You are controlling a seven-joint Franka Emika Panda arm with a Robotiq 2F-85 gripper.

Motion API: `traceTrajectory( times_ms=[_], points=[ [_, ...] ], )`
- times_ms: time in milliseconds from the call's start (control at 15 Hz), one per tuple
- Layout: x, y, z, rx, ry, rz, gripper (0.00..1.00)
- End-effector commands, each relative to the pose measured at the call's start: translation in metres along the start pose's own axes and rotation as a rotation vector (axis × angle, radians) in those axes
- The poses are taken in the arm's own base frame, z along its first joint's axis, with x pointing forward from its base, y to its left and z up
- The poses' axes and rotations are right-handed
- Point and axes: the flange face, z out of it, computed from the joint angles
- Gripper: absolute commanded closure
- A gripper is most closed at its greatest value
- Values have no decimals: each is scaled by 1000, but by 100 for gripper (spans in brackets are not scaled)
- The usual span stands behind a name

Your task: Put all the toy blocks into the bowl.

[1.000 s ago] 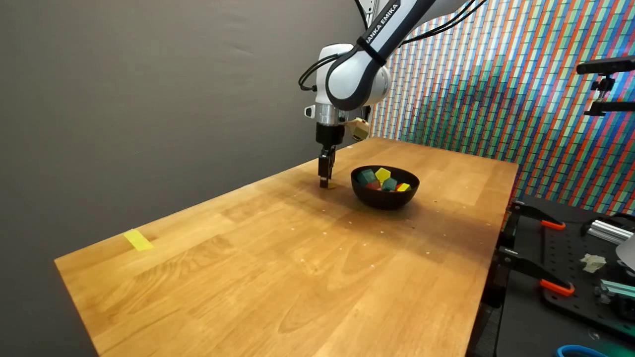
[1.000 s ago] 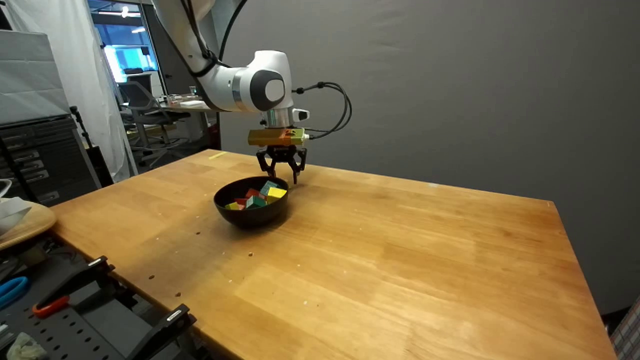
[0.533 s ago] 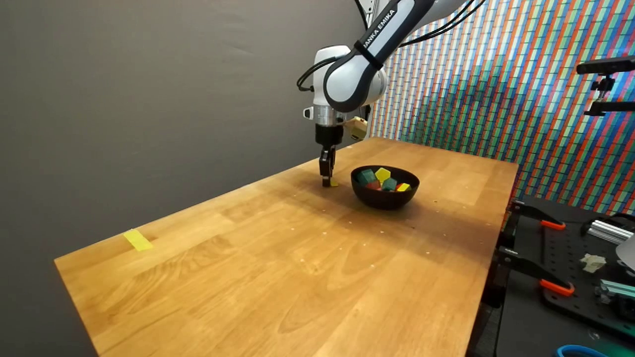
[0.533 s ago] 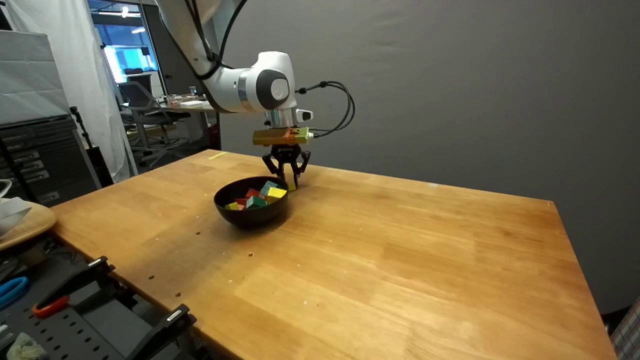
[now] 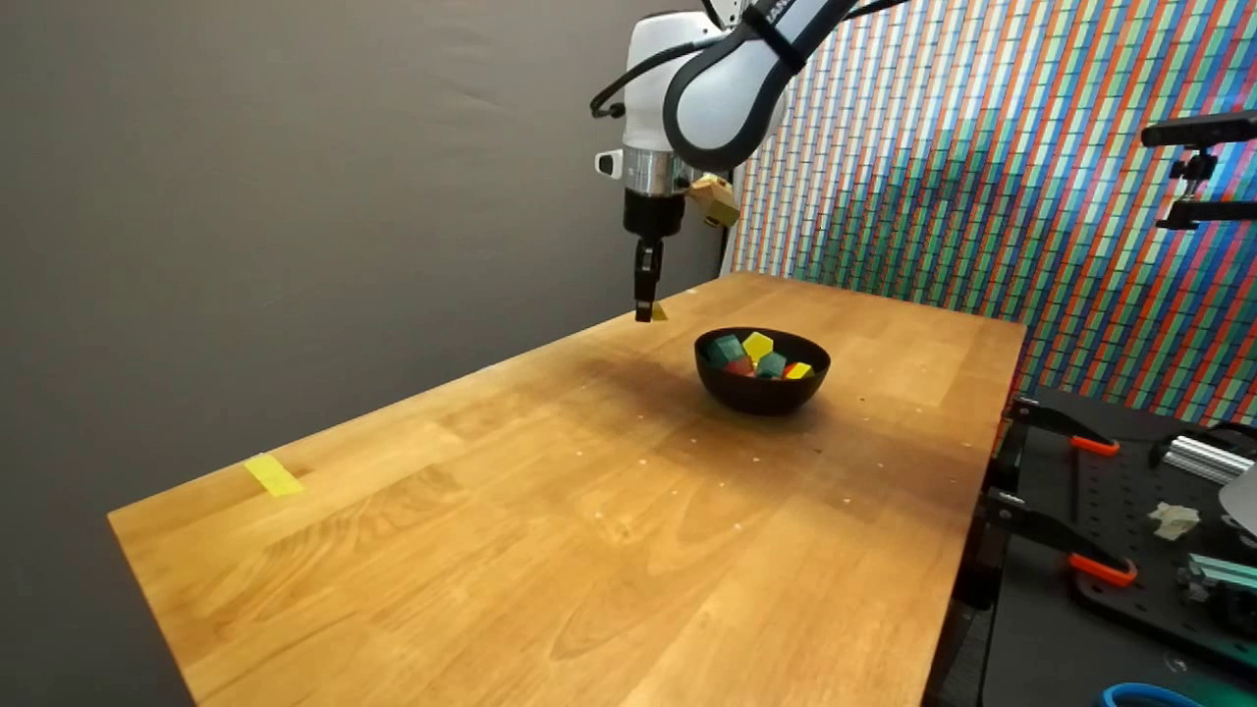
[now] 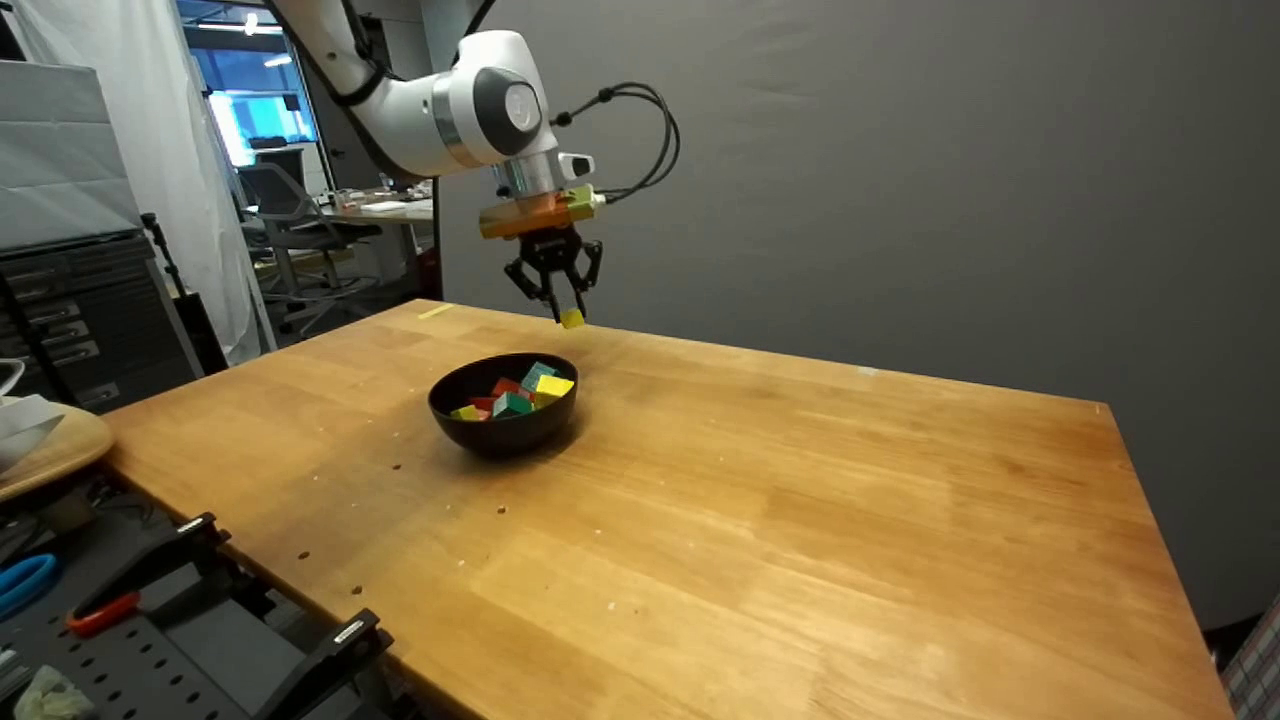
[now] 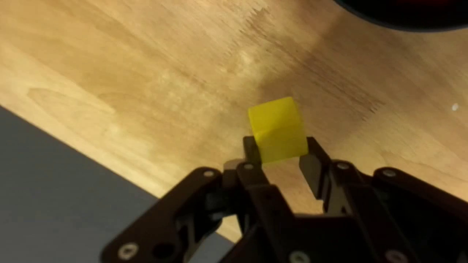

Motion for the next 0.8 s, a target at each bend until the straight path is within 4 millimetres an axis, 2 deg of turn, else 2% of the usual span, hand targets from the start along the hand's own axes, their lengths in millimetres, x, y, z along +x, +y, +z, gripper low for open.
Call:
traceTrajectory(
  times_ms=[0, 133, 267, 533, 600, 667, 733],
  points=[
    [-43, -10, -67, -20, 58, 55, 89],
    [-65, -18, -66, 119, -6, 110, 89],
    [-86, -21, -53, 221, -35, 178, 89],
    [-116, -18, -15, 361, -93, 334, 89],
    [-121, -16, -11, 361, -85, 368, 69],
    [-125, -15, -12, 366, -80, 390, 41],
    [-129, -13, -15, 372, -78, 402, 40]
  ],
)
